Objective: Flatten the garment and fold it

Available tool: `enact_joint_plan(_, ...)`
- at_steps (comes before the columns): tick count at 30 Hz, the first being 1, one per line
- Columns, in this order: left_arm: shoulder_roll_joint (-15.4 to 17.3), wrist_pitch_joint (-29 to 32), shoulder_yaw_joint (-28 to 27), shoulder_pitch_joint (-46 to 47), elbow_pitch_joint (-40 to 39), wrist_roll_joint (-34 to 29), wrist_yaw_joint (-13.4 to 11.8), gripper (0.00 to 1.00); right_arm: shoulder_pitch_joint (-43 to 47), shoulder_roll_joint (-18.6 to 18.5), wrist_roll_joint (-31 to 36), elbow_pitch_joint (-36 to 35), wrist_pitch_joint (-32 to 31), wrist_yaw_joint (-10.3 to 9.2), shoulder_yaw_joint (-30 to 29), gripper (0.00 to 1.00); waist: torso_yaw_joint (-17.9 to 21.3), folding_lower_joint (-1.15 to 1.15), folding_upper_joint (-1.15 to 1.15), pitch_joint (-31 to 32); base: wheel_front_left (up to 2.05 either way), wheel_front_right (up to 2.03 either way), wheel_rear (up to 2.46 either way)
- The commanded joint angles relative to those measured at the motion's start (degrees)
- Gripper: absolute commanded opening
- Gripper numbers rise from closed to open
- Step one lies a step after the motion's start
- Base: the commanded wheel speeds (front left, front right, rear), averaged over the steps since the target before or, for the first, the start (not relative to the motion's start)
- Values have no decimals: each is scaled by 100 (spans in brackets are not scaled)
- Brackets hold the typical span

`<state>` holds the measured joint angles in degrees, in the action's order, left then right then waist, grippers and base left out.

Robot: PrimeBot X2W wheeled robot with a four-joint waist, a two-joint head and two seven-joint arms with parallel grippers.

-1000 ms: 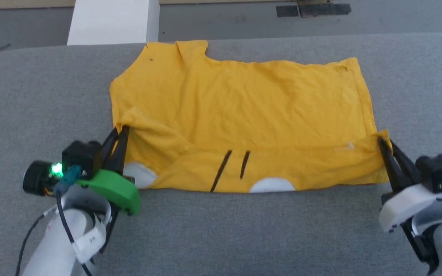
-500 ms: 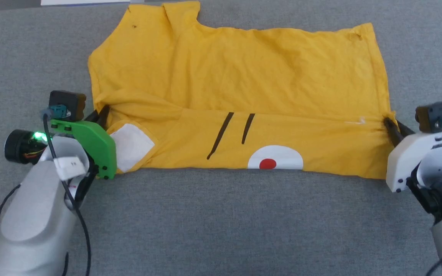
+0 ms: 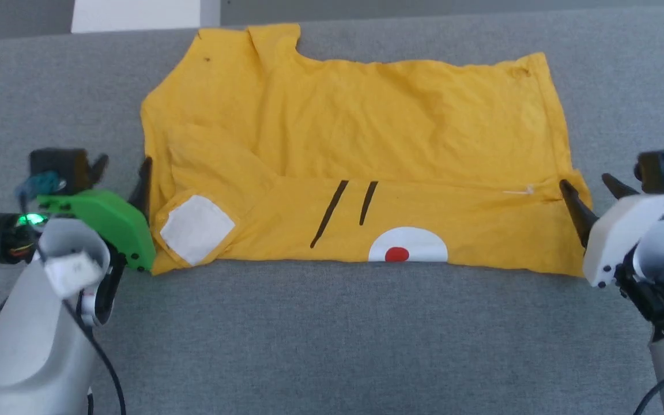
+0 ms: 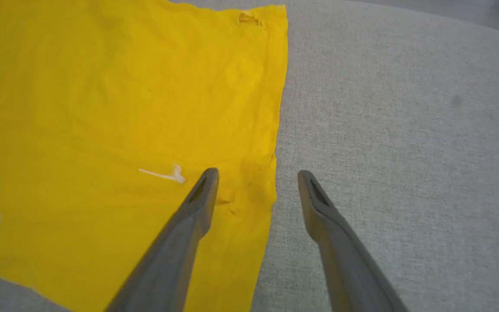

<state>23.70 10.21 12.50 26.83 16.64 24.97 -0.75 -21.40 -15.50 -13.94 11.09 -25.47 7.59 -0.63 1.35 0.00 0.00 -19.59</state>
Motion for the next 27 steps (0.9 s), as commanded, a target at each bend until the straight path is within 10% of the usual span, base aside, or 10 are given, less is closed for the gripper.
enact_joint_plan(1,-18,-436,-91,-154,-114,-152,-154,100,170,56,6,-113,249,-10,-69,100,-61,0,0,296,0,0,0)
enact_joint_plan(6,-345,-1682,-249,-879,-359,-287,-586,100,795,401,116,-552,1354,-10,-355,100,-114,0,0,641,0,0,0)
enact_joint_plan(14,-807,-2087,-303,-1680,-447,-84,-918,100,1636,1036,380,-982,2926,-10,-572,100,-38,0,0,890,0,0,0)
enact_joint_plan(25,-840,367,-438,-1769,29,424,-1856,100,1877,1259,437,-1140,3620,-10,-318,100,474,0,0,864,0,0,0)
enact_joint_plan(26,-840,605,-398,-1797,4,490,-1844,98,1873,1260,433,-1150,3616,-10,-311,100,492,0,0,861,0,0,0)
enact_joint_plan(27,-846,781,-361,-1823,-42,557,-1803,52,1871,1260,427,-1157,3614,-10,-309,100,504,0,0,856,0,0,0)
